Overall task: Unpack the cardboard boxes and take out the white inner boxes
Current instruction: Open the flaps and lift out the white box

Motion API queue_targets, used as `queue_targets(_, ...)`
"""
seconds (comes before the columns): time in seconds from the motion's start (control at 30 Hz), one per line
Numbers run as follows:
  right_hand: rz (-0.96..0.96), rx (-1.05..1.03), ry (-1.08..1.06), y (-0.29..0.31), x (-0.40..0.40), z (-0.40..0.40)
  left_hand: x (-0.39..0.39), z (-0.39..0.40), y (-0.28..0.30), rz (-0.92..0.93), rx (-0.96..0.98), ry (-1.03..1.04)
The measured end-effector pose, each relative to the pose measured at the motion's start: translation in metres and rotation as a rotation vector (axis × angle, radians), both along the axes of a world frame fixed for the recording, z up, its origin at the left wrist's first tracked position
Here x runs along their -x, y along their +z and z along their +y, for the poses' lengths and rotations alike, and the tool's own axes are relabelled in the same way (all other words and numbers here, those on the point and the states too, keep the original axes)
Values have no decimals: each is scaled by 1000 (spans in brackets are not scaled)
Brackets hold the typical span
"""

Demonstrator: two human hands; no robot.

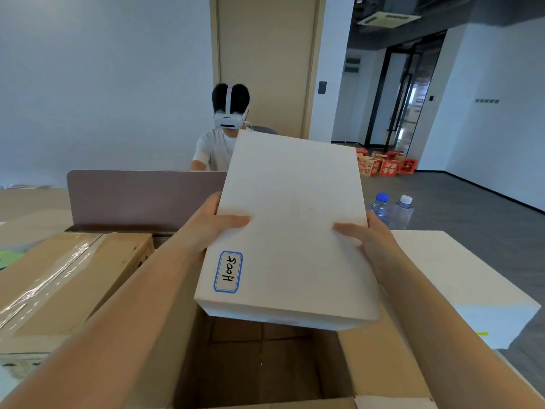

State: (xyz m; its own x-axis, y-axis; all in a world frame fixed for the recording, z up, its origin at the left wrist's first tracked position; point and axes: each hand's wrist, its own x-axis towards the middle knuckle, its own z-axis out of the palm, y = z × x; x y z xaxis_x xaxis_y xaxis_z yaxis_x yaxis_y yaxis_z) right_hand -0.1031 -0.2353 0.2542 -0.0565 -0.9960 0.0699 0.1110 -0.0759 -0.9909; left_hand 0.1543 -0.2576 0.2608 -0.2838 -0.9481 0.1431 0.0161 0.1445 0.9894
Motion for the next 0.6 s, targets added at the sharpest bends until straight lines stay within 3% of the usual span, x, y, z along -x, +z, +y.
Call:
queue_targets(0.3, -23, 84, -60, 42, 83, 16, 88, 1, 37, 42, 46, -28)
queue_targets(0.6, 66, 0, -79, 32, 231, 33, 241, 9, 10, 41, -14, -54)
